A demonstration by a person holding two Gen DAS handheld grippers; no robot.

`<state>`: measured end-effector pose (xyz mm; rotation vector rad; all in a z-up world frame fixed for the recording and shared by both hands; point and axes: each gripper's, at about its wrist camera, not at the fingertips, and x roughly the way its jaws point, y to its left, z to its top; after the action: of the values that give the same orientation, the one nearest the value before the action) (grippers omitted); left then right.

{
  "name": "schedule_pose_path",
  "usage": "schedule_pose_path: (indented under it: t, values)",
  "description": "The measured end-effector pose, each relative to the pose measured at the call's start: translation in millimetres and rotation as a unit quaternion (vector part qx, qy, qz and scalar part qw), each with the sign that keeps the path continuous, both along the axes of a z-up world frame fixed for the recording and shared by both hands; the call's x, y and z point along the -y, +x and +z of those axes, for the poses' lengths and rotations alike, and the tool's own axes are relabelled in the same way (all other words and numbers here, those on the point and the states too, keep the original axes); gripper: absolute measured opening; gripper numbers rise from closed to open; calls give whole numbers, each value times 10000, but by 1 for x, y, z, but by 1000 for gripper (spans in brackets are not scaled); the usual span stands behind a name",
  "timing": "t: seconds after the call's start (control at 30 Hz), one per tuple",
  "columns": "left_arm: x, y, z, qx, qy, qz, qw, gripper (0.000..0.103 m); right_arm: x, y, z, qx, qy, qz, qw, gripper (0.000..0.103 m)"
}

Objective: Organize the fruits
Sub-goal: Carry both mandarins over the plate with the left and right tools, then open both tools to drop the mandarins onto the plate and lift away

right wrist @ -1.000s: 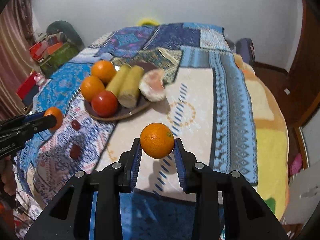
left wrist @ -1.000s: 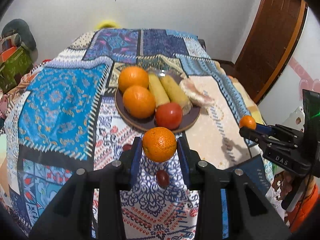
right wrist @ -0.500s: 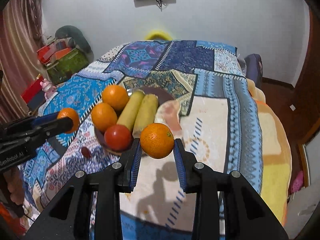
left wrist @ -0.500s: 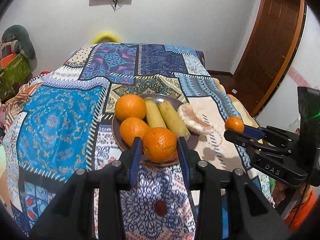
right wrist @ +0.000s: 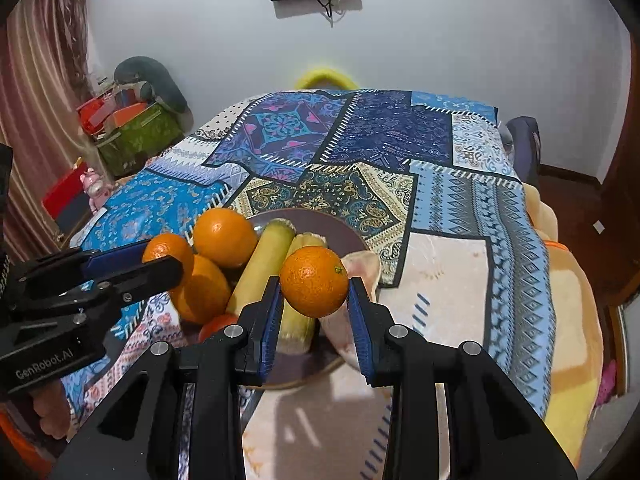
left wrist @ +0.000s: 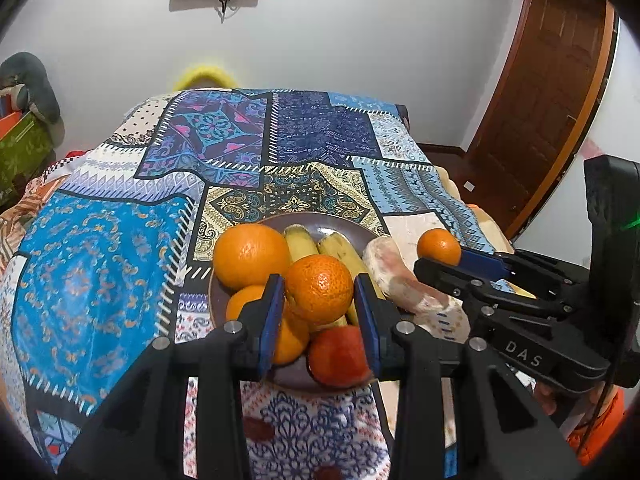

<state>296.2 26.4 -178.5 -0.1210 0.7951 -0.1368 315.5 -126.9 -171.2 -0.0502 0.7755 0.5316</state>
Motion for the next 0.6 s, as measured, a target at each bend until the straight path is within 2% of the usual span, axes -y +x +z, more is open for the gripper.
schedule_pose_path:
  t: [0.23, 0.5, 0.6]
  values:
    - [-5, 21, -15, -142, -186, 31, 9997, 36, -11, 18, -18, -157, -92, 72, 9998, 30]
    - [-6, 30, -19, -60, -181, 71, 9998, 36, -18, 35, -27, -192, -121, 40, 9997, 30]
    - [-10, 31, -20, -73, -218, 99, 9997, 36, -19, 44, -32, -357, -34, 78, 9993, 30]
